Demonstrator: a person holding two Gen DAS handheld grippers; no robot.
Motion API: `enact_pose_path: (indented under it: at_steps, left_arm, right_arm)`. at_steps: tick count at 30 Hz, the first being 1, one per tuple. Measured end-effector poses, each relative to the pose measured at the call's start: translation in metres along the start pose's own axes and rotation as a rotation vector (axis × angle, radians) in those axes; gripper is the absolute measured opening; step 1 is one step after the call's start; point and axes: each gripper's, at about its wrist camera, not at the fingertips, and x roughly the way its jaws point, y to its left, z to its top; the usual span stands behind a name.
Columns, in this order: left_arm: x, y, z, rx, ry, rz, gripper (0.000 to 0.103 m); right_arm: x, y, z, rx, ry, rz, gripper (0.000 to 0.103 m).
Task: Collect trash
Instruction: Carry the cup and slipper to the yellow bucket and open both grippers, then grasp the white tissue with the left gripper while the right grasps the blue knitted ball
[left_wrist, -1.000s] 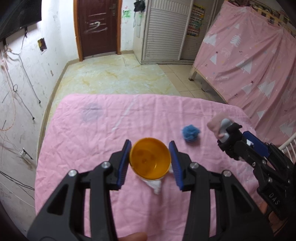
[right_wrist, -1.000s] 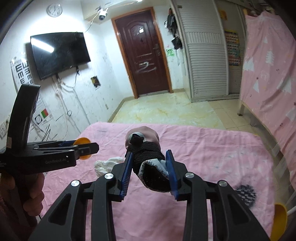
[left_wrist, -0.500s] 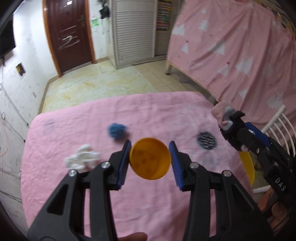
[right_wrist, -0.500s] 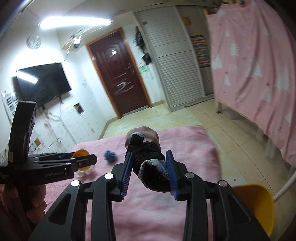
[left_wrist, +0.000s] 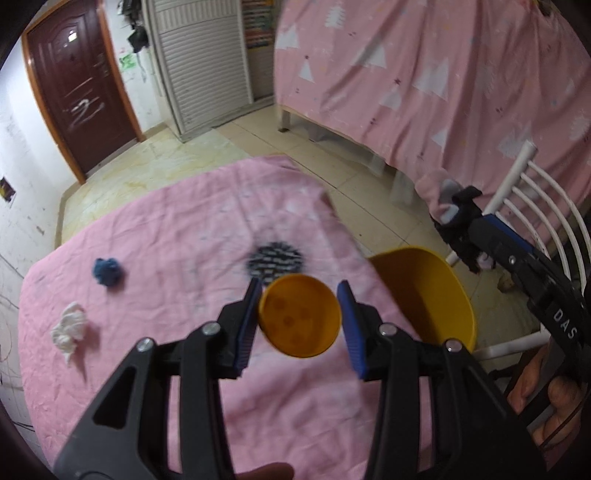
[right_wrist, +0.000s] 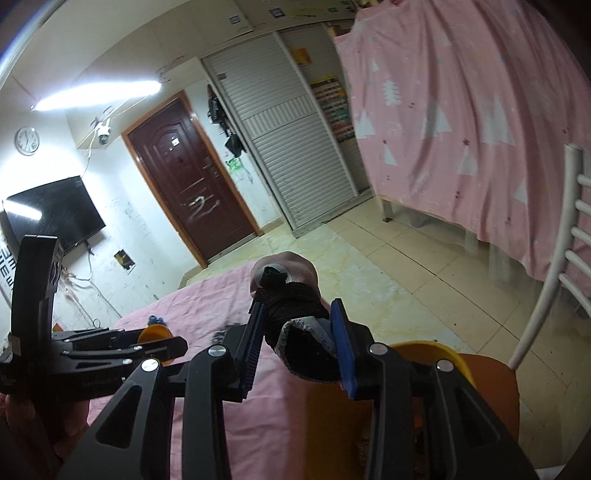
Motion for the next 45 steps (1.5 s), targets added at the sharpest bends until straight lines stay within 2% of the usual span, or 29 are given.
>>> enact_pose_path:
  at_steps: [13, 20, 21, 22, 23, 24, 25, 36, 45]
  left_arm:
    - [0.028, -0.071, 0.011, 0.086, 0.049, -0.041, 0.04]
    - [0.038, -0.094, 0.019, 0.096, 0.07, -0.088, 0.04]
    - [0.039, -0.097, 0.02, 0.095, 0.074, -0.1, 0.042]
    - [0.04, -0.099, 0.021, 0.094, 0.079, -0.115, 0.048]
    - [0.04, -0.1, 0.021, 0.09, 0.078, -0.127, 0.057]
    - [0.039, -0.101, 0.021, 0.087, 0.072, -0.13, 0.059]
    - [0.038, -0.101, 0.021, 0.089, 0.067, -0.133, 0.059]
    - [0.019, -0.066, 0.022, 0.037, 0.025, -0.12, 0.059]
    - [-0.011, -0.006, 0.01, -0.032, -0.065, -0.069, 0.062]
  right_arm:
    - [-0.008, -0.064, -0.012, 0.11, 0.01, -0.065, 0.03]
    - [-0.001, -0.078, -0.015, 0.142, 0.04, -0.064, 0.033]
    - [0.0, -0.078, -0.015, 0.147, 0.046, -0.062, 0.034]
    - [0.0, -0.079, -0.017, 0.153, 0.046, -0.061, 0.042]
    - [0.0, -0.079, -0.018, 0.158, 0.045, -0.063, 0.047]
    - [0.002, -0.083, -0.016, 0.161, 0.045, -0.063, 0.059]
    - [0.001, -0.083, -0.017, 0.163, 0.042, -0.068, 0.062]
    - [0.001, -0.066, -0.016, 0.117, 0.031, -0.088, 0.062]
    - [0.011, -0.025, -0.011, 0.05, 0.043, -0.098, 0.066]
